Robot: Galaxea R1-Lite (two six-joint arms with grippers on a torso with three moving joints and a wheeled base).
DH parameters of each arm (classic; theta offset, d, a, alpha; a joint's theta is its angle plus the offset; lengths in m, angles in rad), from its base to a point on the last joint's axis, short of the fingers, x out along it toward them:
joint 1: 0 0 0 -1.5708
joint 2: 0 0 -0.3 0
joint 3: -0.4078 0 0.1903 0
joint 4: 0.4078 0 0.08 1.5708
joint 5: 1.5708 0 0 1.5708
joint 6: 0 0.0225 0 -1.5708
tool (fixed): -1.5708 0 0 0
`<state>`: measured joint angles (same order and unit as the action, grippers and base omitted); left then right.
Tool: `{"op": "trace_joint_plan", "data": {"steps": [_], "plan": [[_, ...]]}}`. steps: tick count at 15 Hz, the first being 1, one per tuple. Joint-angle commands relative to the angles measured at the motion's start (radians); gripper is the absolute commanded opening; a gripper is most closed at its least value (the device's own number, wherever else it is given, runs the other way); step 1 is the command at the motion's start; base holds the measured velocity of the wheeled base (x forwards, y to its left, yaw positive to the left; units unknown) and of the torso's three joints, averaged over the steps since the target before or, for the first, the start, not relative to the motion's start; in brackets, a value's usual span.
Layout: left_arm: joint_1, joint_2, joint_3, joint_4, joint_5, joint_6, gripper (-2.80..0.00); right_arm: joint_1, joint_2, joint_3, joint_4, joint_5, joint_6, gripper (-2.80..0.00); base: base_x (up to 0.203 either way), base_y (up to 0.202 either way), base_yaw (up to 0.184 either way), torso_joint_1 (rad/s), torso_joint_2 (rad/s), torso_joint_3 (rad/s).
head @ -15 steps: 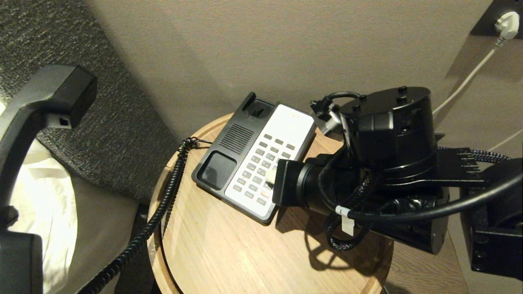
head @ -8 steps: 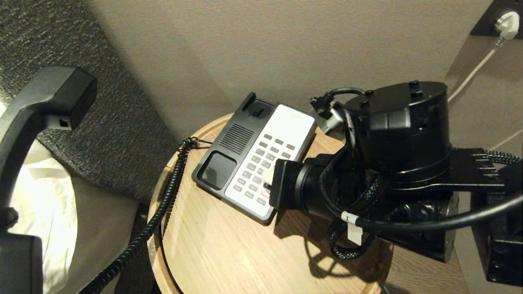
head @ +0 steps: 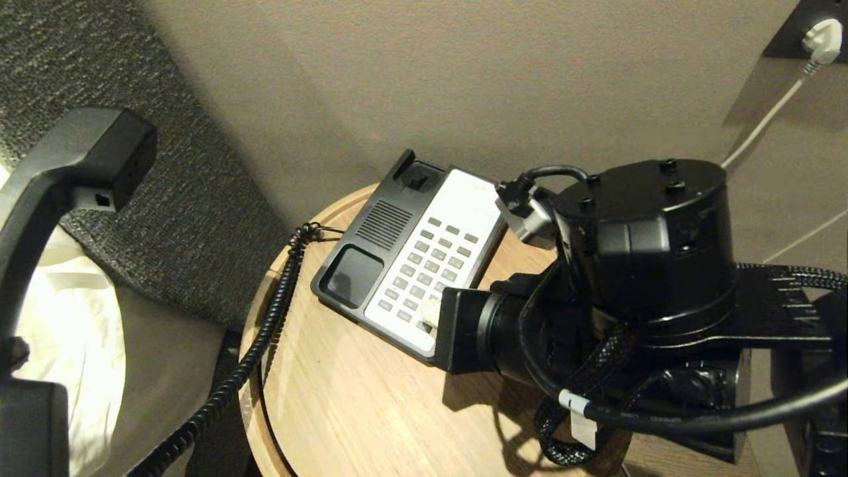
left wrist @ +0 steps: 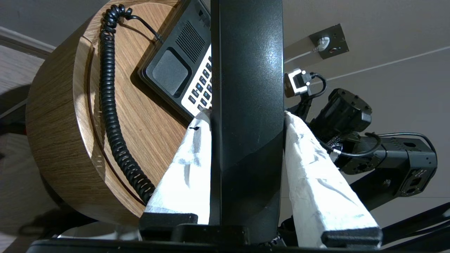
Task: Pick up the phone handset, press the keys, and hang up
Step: Dial the number
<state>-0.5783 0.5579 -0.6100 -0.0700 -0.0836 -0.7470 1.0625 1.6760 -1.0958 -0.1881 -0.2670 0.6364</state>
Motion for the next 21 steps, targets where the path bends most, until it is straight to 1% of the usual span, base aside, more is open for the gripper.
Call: {"op": "trace_joint_plan", "data": {"steps": [1,21], "plan": [[0.000,0.000,0.001,-0.001,-0.001,-0.005,-2.80,0.011,0.000,0.006,-0.001,-0.001,0.004,-2.80,0.000,0.000,0.000,0.000,0.00,0.000],[0.000,-0.006,-0.001,-0.001,-0.001,-0.005,-2.80,0.010,0.019,0.030,-0.011,-0.003,-0.004,-2.80,0.000,0.000,0.000,0.000,0.00,0.000]]}}
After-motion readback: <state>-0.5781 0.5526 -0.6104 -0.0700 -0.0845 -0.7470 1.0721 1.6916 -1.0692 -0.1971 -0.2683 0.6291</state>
